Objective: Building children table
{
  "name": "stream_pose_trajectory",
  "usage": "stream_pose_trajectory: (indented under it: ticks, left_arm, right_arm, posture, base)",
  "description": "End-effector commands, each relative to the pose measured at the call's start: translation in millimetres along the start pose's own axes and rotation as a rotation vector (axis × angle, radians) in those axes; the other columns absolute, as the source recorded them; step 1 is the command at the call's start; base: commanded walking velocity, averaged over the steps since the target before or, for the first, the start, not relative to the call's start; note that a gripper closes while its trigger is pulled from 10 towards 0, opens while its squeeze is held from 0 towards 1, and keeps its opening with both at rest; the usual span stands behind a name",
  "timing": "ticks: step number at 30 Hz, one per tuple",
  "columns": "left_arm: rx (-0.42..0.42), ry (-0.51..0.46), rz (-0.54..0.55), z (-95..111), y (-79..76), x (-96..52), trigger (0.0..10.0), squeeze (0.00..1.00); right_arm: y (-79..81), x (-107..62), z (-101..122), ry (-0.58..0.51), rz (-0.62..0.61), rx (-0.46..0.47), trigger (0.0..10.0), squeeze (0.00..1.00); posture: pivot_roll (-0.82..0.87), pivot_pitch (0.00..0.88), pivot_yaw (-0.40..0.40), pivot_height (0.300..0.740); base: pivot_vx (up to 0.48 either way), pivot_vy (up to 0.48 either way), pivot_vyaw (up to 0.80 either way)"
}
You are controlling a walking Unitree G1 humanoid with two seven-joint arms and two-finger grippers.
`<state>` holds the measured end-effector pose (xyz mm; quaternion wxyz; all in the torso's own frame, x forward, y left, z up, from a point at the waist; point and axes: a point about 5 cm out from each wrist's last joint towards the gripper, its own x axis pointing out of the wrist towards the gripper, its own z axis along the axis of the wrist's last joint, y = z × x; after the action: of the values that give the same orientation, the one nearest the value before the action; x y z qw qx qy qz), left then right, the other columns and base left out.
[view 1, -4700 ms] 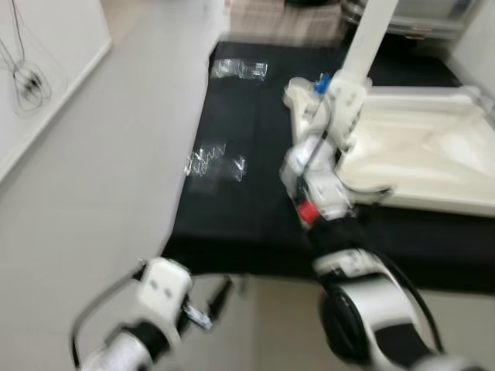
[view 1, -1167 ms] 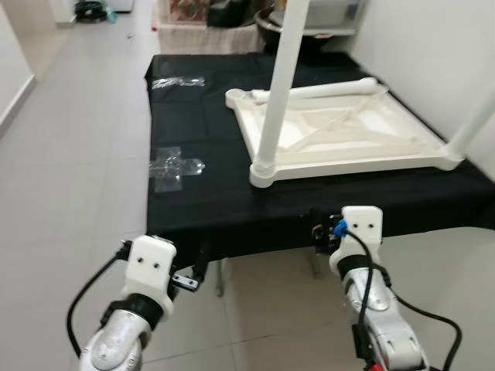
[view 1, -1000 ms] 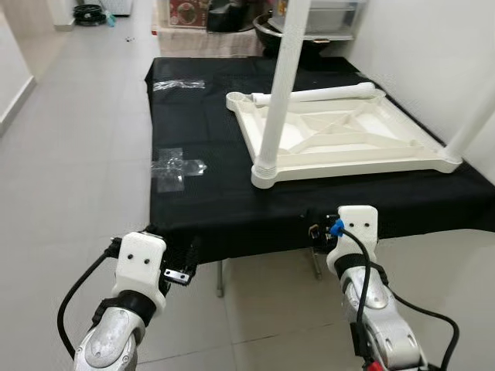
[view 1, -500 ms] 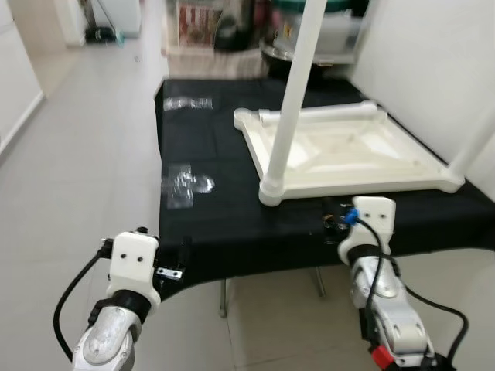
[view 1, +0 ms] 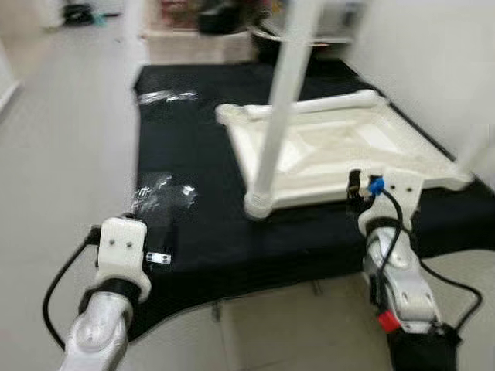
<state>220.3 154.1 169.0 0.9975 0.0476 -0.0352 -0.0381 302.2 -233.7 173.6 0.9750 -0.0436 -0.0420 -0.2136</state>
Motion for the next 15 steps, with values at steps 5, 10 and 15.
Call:
stream_pose_trajectory:
  ticks: [5,10,15]
  left_arm:
    - [0.031,0.051,0.019,-9.3,7.2,-4.9,10.0,0.00]
    - [0.020,0.055,0.025,-10.1,6.9,-5.2,10.0,0.00]
    - [0.017,0.063,0.030,-10.9,6.8,-4.3,10.0,0.00]
  right_arm:
    - [8.5,3.2,8.4,-0.027,0.017,0.019,10.0,0.00]
    - [11.0,3.7,6.7,-0.020,0.035,0.026,10.0,0.00]
    - [14.8,7.9,2.3,0.011,0.089,0.059,10.0,0.00]
  posture:
    - [0.13,0.082,-0.097,0.740]
    - [0.13,0.082,-0.097,0.740]
    - [0.14,0.078,-0.099,0.740]
  base:
    - [0.000,0.000,0.00]
    - [0.000,0.000,0.00]
    - [0.000,0.000,0.00]
